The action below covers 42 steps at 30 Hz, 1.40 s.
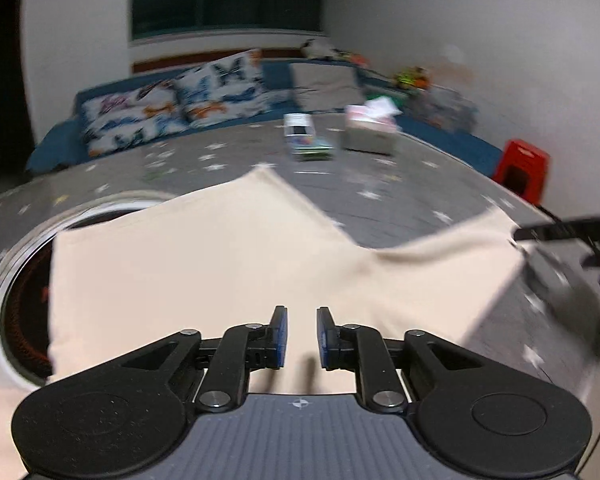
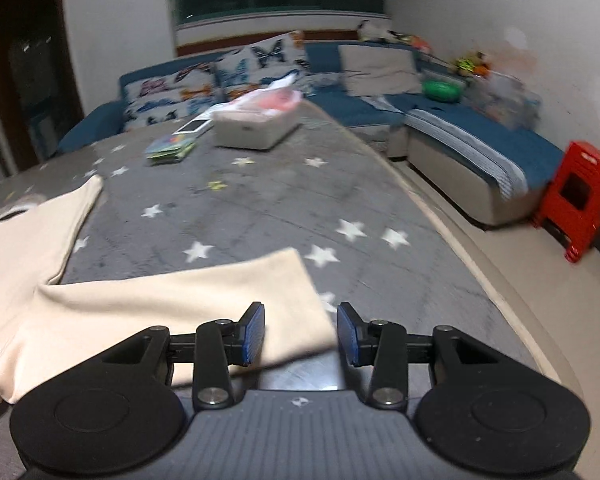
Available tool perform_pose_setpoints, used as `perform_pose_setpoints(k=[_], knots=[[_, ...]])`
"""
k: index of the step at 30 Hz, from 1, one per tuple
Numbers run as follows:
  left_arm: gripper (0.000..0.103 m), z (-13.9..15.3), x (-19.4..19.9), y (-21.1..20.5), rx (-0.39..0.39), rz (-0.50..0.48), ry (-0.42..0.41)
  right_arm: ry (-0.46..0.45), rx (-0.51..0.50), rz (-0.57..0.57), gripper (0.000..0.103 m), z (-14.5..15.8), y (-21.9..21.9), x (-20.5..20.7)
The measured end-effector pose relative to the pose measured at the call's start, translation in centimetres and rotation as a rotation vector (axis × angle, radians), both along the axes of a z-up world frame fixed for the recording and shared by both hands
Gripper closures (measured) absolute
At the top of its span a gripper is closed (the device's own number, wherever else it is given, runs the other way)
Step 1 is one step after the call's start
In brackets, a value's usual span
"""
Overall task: Fold clothes
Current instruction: 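Grasp the sweatshirt sleeve cuff with the right gripper, then lift the sleeve with the right gripper and carry it across the body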
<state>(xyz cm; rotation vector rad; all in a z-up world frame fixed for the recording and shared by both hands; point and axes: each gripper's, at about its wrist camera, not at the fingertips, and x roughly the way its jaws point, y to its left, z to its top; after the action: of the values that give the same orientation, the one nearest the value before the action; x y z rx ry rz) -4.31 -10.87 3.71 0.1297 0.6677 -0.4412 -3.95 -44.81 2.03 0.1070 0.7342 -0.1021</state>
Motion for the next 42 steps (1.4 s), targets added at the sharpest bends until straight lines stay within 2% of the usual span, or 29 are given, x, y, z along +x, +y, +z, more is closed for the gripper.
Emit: perform_pose_setpoints(k=[8, 10, 11, 13, 14, 16, 19, 24, 29, 31, 38, 40, 42], knots=[[0.083, -1.2, -1.6, -2.4, 0.019, -0.06, 0.006, -0.022, 0.02, -0.044, 0.065, -0.7, -0.7, -0.8], [0.083, -1.5, -1.9, -2.6, 0.023, -0.063, 0.006, -0.025, 0.016, -0.046, 0.073, -0.8, -0.6, -0.9], [0.083, -1.7, -2.0, -2.7, 0.026, -0.065, 0.009, -0.027, 0.015, -0.042, 0.073, -0.8, -0.5, -0.9], [0.083, -2.0, -2.1, -2.8, 0.034, -0.07, 0.017, -0.031, 0.005, -0.034, 0.086, -0.8, -0.2, -0.6], [0.083, -2.2, -2.2, -2.8, 0.041, -0.073, 0.02, -0.033, 0.001, -0.03, 0.086, -0.8, -0.1, -0.4], [0.083, -2.5, -2.4, -2.8, 0.049, -0.076, 0.016, -0.038, -0.015, -0.023, 0.095, -0.6, 0.0, -0.1], [0.082, -2.6, -2.6, -2.9, 0.06, -0.085, 0.003, -0.047, -0.054, -0.006, 0.097, -0.1, 0.1, 0.8], [0.082, -2.7, -2.7, -3.0, 0.071, -0.094, -0.009, -0.074, -0.13, 0.007, 0.098, 0.5, 0.3, 2.8], [0.079, -2.8, -2.9, -3.2, 0.088, -0.102, -0.029, -0.036, -0.146, -0.009, 0.098, -1.1, -0.1, 4.5], [0.075, -2.8, -2.9, -3.2, 0.093, -0.099, -0.032, -0.039, -0.126, -0.019, 0.095, -1.1, -0.5, 4.5], [0.074, -2.5, -2.6, -3.1, 0.076, -0.097, -0.022, -0.065, 0.005, -0.03, 0.089, -0.2, -1.0, 1.9], [0.074, -2.4, -2.6, -3.1, 0.072, -0.097, -0.023, -0.067, 0.023, -0.031, 0.077, -0.1, -0.8, 1.5], [0.074, -2.2, -2.5, -3.0, 0.07, -0.093, -0.026, -0.064, 0.022, -0.036, 0.073, -0.3, -0.5, 1.4]])
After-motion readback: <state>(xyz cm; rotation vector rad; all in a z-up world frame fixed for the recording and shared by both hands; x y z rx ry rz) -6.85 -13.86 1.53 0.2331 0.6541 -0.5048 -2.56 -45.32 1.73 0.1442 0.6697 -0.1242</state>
